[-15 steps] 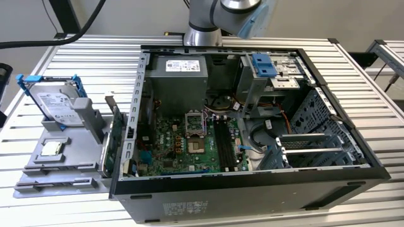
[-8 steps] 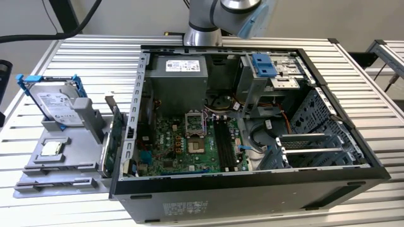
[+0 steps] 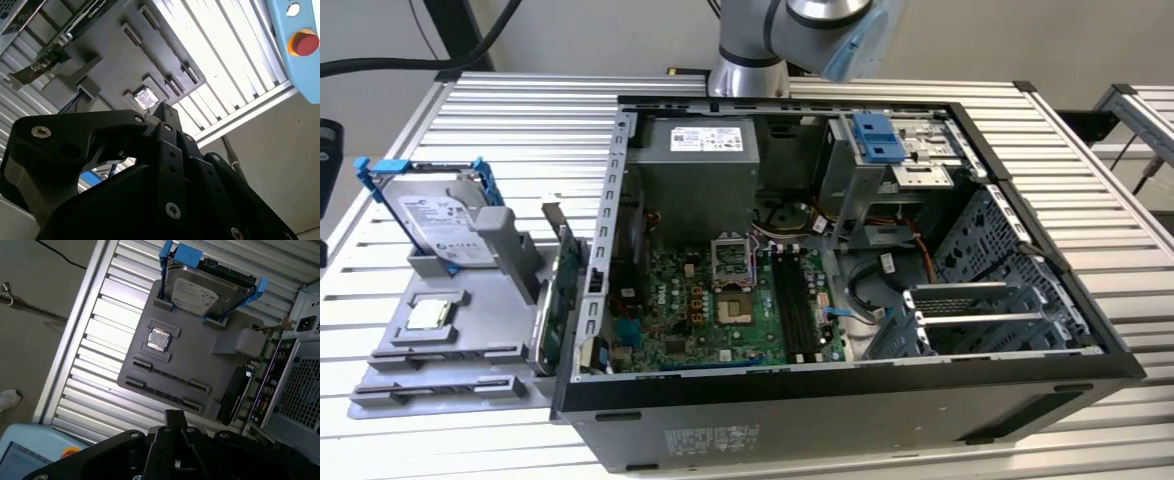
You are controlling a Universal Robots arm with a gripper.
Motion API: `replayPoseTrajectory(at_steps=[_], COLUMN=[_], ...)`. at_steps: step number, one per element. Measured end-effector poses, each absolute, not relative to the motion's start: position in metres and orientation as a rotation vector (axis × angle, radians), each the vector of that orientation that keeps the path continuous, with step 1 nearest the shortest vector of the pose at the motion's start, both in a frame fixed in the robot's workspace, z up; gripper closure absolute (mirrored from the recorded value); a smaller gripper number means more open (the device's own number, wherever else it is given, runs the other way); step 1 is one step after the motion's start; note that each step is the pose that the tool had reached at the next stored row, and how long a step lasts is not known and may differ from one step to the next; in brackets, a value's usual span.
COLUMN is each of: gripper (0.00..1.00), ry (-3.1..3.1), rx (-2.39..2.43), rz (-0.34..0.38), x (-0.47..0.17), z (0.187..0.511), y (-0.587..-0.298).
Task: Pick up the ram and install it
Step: 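Pick up the ram and move it above insertion slot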
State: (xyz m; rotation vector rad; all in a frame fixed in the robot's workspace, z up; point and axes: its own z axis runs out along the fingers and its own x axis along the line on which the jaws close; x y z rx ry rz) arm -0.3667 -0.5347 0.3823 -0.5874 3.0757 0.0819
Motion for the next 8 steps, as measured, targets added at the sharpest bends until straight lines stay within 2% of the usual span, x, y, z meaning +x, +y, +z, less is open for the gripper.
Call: replayPoseTrajectory(at_steps=[8], gripper=[1.0], ry=[3.029], rx=[-0.81], rz=[0.083], x=[-0.3667], z=[0.3823], y=[-0.5347])
